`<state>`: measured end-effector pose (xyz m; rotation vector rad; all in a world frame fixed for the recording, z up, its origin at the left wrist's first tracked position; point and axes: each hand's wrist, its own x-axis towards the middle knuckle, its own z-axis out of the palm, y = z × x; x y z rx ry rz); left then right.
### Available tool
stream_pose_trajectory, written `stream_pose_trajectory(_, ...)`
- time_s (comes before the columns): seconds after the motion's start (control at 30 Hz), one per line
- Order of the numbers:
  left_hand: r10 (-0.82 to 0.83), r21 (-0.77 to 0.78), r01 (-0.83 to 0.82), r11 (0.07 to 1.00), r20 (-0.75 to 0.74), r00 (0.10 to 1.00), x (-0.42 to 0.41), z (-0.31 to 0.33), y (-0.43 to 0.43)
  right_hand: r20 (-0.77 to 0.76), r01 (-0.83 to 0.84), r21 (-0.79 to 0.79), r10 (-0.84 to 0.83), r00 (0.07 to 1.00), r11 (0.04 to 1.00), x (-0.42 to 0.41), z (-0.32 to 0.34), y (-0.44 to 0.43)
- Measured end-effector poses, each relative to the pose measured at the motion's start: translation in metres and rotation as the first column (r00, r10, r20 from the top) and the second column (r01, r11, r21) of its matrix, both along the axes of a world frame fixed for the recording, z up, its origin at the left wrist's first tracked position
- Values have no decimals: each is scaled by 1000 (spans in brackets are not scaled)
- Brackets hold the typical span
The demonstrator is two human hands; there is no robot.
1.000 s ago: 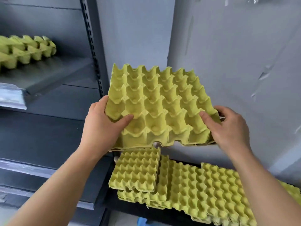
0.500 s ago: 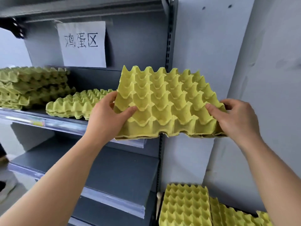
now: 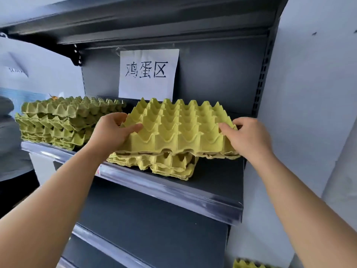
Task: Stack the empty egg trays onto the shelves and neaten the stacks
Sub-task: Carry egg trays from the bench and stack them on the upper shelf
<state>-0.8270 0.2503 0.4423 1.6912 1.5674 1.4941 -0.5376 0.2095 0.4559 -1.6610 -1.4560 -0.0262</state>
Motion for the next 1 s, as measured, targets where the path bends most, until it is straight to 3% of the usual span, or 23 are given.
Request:
stream_pose_trajectory(0.37, -80, -79, 86, 993, 73, 994, -67, -11, 79, 167, 53, 26, -57, 984, 998, -55, -5, 54)
stream_pose_trajectory(0.8, -268, -92, 268, 959, 10, 963, -100, -32, 128, 181, 263, 33, -264, 947, 964, -109, -27, 61)
stream_pose_trajectory(1.0, -326, -110, 321, 941, -32, 945, -102, -42, 138, 164, 327, -87, -310, 936, 941, -115, -40, 59)
